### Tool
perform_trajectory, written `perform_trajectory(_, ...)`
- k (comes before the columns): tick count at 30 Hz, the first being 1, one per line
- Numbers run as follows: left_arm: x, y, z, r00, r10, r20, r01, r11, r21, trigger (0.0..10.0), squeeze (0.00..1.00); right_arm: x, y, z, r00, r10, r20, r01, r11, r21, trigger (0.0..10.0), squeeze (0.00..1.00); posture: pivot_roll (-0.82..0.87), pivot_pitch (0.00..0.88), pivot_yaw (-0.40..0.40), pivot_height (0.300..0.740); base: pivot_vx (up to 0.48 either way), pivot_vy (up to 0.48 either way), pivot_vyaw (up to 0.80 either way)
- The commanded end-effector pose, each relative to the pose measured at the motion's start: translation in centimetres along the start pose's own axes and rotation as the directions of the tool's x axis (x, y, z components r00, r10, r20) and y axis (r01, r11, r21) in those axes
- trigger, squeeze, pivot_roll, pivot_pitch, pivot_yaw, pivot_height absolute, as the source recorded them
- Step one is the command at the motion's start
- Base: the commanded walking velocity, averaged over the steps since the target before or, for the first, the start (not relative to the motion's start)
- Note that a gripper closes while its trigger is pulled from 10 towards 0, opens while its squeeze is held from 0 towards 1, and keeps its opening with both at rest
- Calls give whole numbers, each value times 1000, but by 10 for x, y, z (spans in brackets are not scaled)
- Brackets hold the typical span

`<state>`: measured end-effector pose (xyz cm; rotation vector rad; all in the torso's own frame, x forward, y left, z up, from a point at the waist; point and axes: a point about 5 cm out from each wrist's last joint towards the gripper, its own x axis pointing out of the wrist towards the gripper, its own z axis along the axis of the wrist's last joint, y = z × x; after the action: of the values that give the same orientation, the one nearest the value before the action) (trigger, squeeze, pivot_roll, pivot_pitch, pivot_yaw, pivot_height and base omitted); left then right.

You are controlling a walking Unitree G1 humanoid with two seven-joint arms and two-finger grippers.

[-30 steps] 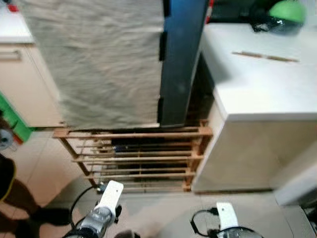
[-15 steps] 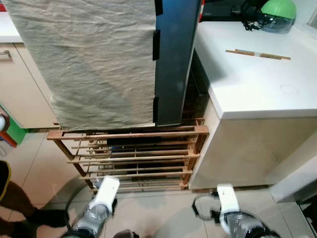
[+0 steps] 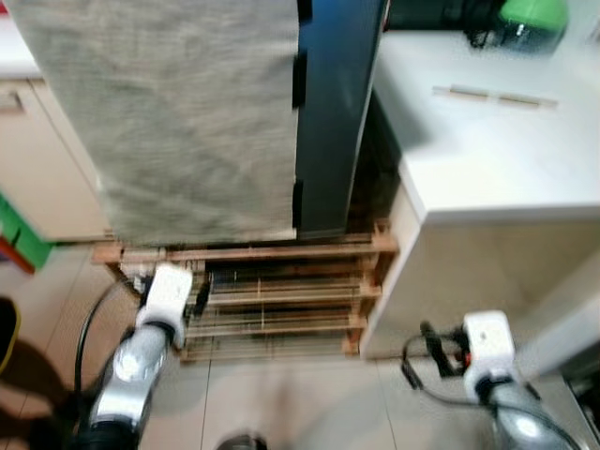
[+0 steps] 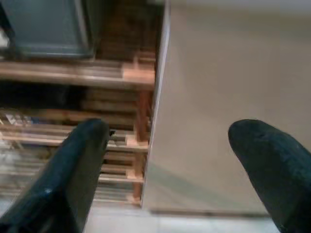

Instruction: Clothes washing

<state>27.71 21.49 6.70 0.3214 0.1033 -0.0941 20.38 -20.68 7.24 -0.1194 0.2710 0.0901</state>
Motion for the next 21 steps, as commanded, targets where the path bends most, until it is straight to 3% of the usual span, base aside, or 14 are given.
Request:
perform_trajectory(1, 4, 2, 36, 994, -14, 104, 14, 1000, 3, 10000, 1000, -5, -3, 25, 998, -29, 53, 27, 999, 47, 10000, 1000, -50, 0, 80, 740, 0, 0, 0)
perform_trajectory(3, 5, 0, 55, 987, -21, 157, 24, 1000, -17, 10000, 1000, -6, -3, 40, 995, -45, 90, 41, 998, 49, 10000, 1000, -55, 0, 92, 740, 0, 0, 0)
perform_trajectory(5, 8, -10, 98, 943, -22, 331, 22, 1000, 5, 10000, 957, -1, -10, 78, 968, -147, 202, 141, 989, 42, 10000, 1000, -66, 0, 107, 740, 0, 0, 0)
perform_trajectory(6, 8, -11, 106, 934, -15, 358, 12, 1000, 12, 10000, 910, -1, -12, 85, 960, -165, 226, 159, 986, 46, 10000, 1000, -66, 0, 107, 740, 0, 0, 0)
perform_trajectory(8, 9, -11, 108, 930, -10, 366, 5, 1000, 15, 10000, 910, -1, -12, 88, 956, -172, 237, 166, 985, 48, 10000, 1000, -66, 0, 107, 740, 0, 0, 0)
perform_trajectory(9, 15, -13, 121, 941, 0, 337, 17, 999, -46, 10000, 627, 2, -15, 109, 923, -218, 317, 200, 976, 89, 10000, 565, -74, 0, 116, 740, 0, 0, 0)
perform_trajectory(10, 17, -14, 126, 947, 1, 320, 23, 997, -69, 10000, 627, 2, -16, 116, 907, -239, 346, 217, 971, 101, 10000, 565, -74, 0, 116, 740, 0, 0, 0)
perform_trajectory(11, 19, -15, 132, 944, 4, 331, 22, 997, -76, 10000, 0, 2, -17, 123, 890, -256, 377, 233, 967, 107, 10000, 0, -73, 0, 120, 740, 0, 0, 0)
perform_trajectory(14, 22, -18, 139, 939, 22, 344, 6, 997, -82, 10000, 0, 0, -18, 132, 864, -300, 405, 267, 954, 136, 10000, 0, -71, 0, 120, 740, 0, 0, 0)
perform_trajectory(17, 19, -24, 141, 936, -5, 352, 46, 993, -109, 10000, 0, 2, -14, 134, 881, -263, 393, 190, 958, 214, 10000, 0, -63, 0, 115, 740, 0, 0, 0)
perform_trajectory(20, 18, -29, 138, 946, 8, 325, 71, 970, -231, 10000, 0, 2, -13, 137, 878, -268, 398, 150, 941, 302, 10000, 0, -49, 0, 102, 740, 0, 0, 0)
perform_trajectory(21, 17, -30, 139, 945, 16, 327, 64, 970, -234, 10000, 0, 3, -12, 138, 879, -269, 394, 147, 938, 313, 10000, 0, -46, 0, 97, 740, 0, 0, 0)
